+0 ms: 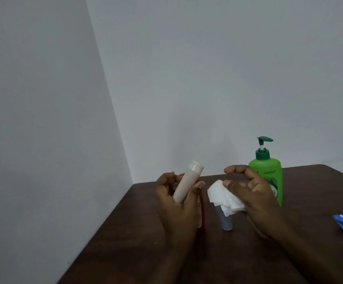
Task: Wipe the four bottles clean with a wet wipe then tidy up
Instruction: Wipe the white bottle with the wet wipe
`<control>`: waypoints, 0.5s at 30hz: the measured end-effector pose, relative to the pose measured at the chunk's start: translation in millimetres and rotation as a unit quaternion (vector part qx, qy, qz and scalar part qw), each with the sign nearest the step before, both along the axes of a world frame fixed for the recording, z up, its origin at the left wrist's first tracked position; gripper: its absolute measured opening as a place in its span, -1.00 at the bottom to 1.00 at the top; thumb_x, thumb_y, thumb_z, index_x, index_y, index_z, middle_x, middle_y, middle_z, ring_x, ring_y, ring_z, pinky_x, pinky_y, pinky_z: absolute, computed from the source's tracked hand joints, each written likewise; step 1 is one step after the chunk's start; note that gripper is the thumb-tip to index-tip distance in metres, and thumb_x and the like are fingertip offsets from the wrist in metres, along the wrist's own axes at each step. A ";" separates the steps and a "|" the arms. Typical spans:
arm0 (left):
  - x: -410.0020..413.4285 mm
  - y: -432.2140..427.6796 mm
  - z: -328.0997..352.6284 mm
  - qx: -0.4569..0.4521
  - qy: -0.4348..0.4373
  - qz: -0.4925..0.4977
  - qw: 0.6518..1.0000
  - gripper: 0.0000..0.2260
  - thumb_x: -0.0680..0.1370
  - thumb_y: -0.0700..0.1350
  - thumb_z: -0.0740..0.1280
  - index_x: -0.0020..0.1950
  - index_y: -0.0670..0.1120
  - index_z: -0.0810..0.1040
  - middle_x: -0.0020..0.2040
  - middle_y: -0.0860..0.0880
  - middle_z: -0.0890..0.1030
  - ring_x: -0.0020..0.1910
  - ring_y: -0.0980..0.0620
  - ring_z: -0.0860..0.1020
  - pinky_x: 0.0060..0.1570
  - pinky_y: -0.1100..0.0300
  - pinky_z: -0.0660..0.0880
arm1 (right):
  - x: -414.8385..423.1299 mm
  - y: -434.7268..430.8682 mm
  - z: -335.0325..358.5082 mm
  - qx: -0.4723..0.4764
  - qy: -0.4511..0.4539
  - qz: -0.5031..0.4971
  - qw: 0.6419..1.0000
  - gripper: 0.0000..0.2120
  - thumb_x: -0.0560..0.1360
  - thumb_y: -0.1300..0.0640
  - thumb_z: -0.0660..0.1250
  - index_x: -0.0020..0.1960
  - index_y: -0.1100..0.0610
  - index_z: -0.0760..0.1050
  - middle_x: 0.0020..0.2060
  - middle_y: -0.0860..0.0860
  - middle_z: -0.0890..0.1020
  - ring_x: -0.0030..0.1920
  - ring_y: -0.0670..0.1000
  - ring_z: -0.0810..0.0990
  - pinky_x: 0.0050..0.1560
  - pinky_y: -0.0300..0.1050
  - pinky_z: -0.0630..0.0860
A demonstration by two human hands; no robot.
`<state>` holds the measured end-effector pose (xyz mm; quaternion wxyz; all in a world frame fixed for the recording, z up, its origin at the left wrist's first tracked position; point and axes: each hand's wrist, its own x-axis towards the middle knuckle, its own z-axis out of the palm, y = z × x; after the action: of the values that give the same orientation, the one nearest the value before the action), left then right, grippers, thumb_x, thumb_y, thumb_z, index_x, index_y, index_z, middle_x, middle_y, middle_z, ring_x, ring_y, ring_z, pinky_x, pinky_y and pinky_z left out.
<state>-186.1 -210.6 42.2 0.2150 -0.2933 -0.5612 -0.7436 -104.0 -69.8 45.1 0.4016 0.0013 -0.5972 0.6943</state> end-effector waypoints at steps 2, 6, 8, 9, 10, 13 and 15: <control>2.4 -4.9 9.6 0.054 -0.020 -0.034 0.998 -0.52 0.36 -0.16 0.63 0.13 0.09 0.45 -0.04 0.26 0.61 0.03 0.17 0.67 -0.11 0.26 0.65 | -0.4 -0.4 -3.4 0.025 -0.005 -0.018 1.000 -0.73 0.56 0.32 0.39 0.09 -0.04 0.59 -0.25 0.32 0.70 -0.23 0.26 0.71 -0.19 0.07 0.61; -26.1 -28.0 38.4 0.113 -0.064 -0.030 0.991 -0.61 0.33 -0.07 0.59 0.07 -0.01 0.53 -0.06 0.09 0.61 -0.07 0.11 0.59 -0.20 0.35 0.59 | 0.2 3.1 -7.9 0.068 -0.014 -0.056 0.996 -0.67 0.58 0.28 0.39 0.09 -0.17 0.56 -0.28 0.34 0.67 -0.18 0.35 0.70 -0.14 0.21 0.62; -47.2 -43.5 49.4 0.130 -0.098 -0.079 0.984 -0.50 0.32 -0.05 0.59 0.20 -0.04 0.54 0.09 -0.04 0.58 0.05 0.01 0.57 -0.10 0.29 0.61 | -0.4 6.7 -7.8 0.078 -0.007 -0.084 0.993 -0.67 0.58 0.27 0.39 0.17 -0.14 0.54 -0.33 0.37 0.62 -0.24 0.32 0.67 -0.19 0.12 0.60; -57.6 -51.1 50.3 0.122 -0.107 -0.098 0.982 -0.42 0.31 -0.07 0.60 0.29 -0.03 0.50 0.16 -0.06 0.55 0.10 -0.02 0.57 -0.02 0.23 0.62 | -0.7 8.2 -8.3 0.082 -0.006 -0.101 0.991 -0.67 0.58 0.26 0.39 0.22 -0.11 0.52 -0.37 0.34 0.59 -0.28 0.24 0.66 -0.22 0.03 0.60; -65.2 -58.3 51.1 0.100 -0.112 -0.099 0.984 -0.33 0.31 -0.09 0.60 0.36 0.01 0.44 0.19 -0.05 0.53 0.14 -0.03 0.57 0.06 0.16 0.63 | -1.2 9.4 -8.1 0.086 -0.006 -0.117 0.989 -0.67 0.58 0.25 0.40 0.26 -0.08 0.51 -0.41 0.26 0.58 -0.31 0.14 0.65 -0.23 -0.04 0.59; -82.0 -74.1 37.4 -0.030 -0.104 -0.039 0.993 -0.19 0.35 -0.18 0.63 0.44 0.11 0.24 0.22 -0.08 0.58 0.21 -0.07 0.60 0.23 -0.01 0.61 | -1.4 9.6 -8.6 0.090 -0.002 -0.134 0.987 -0.65 0.59 0.24 0.40 0.31 -0.04 0.49 -0.42 0.17 0.60 -0.28 0.02 0.67 -0.21 -0.17 0.58; -89.3 -76.3 21.1 -0.081 -0.128 -0.008 0.988 -0.14 0.39 -0.23 0.63 0.48 0.16 0.18 0.25 -0.12 0.55 0.17 -0.08 0.61 0.24 -0.08 0.62 | -1.5 8.5 -9.5 0.087 0.001 -0.128 0.988 -0.65 0.59 0.25 0.39 0.31 -0.04 0.49 -0.39 0.21 0.62 -0.28 0.03 0.68 -0.21 -0.19 0.58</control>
<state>-275.4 -286.8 63.3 0.1110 -0.2166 -0.6400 -0.7288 -105.5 -61.3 35.7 0.4864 -0.0396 -0.6503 0.5822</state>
